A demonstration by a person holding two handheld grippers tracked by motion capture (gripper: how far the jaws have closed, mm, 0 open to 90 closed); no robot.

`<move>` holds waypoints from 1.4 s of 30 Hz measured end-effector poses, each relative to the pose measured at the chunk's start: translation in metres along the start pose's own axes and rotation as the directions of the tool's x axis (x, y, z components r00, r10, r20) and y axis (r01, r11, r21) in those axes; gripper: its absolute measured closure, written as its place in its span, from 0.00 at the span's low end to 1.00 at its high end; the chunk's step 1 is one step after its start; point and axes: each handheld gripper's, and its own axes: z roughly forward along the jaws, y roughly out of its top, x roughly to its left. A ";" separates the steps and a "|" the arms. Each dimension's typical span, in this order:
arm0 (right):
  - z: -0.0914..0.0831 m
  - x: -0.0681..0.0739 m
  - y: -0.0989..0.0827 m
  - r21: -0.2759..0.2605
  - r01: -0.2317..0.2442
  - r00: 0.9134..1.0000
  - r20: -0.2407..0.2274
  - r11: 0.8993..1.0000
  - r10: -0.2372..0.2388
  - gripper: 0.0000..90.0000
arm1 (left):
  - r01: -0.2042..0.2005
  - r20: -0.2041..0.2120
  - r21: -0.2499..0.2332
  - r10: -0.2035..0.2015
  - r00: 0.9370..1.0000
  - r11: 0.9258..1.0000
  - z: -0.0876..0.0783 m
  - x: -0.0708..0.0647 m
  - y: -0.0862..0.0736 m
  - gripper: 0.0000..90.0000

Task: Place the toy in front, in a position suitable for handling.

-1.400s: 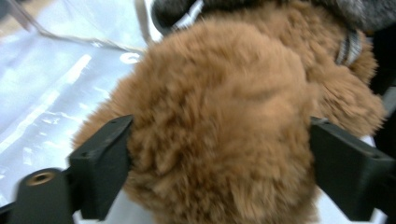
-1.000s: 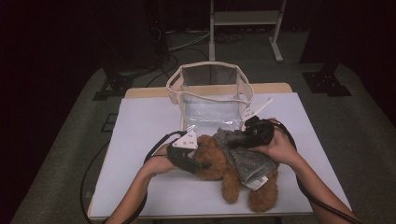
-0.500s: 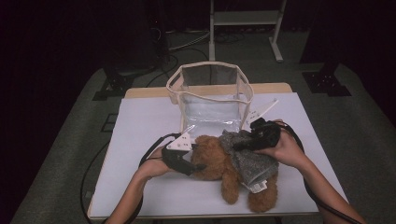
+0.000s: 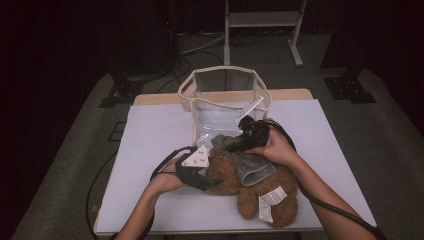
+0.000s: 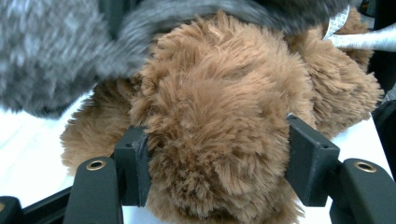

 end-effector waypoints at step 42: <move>-0.106 0.020 -0.105 -0.113 -0.054 0.986 0.151 0.992 0.071 0.85 | 0.054 0.012 -0.007 -0.054 0.998 0.999 0.002 0.017 -0.005 0.25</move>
